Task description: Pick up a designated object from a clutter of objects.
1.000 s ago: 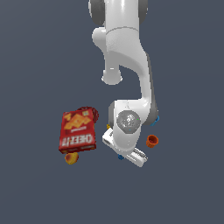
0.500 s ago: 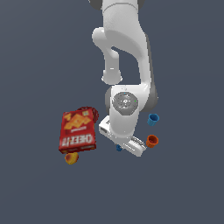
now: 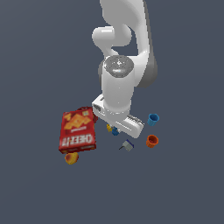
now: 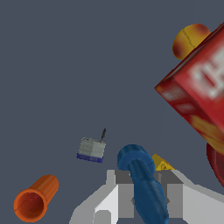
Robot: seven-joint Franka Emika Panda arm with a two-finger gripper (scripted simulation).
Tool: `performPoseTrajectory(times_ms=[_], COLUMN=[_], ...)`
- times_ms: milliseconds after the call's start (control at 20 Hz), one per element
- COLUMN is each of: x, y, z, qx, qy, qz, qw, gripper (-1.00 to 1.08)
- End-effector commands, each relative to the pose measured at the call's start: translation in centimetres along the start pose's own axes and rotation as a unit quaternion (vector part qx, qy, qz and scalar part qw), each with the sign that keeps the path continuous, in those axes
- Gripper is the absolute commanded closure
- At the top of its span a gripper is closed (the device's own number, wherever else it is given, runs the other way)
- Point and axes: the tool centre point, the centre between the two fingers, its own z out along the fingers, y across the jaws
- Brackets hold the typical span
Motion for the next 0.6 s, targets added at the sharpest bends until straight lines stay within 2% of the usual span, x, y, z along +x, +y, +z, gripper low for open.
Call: performPoseTrajectory(times_ms=[0,550], x=[-0.7,-3.5], y=[1.1,5.9], z=[-2.2,-12.7], qx=[0.0,0.0], qy=[0.0,0.0], qz=[0.0,0.0], qw=[1.0,1.0], gripper=[1.08,1.08])
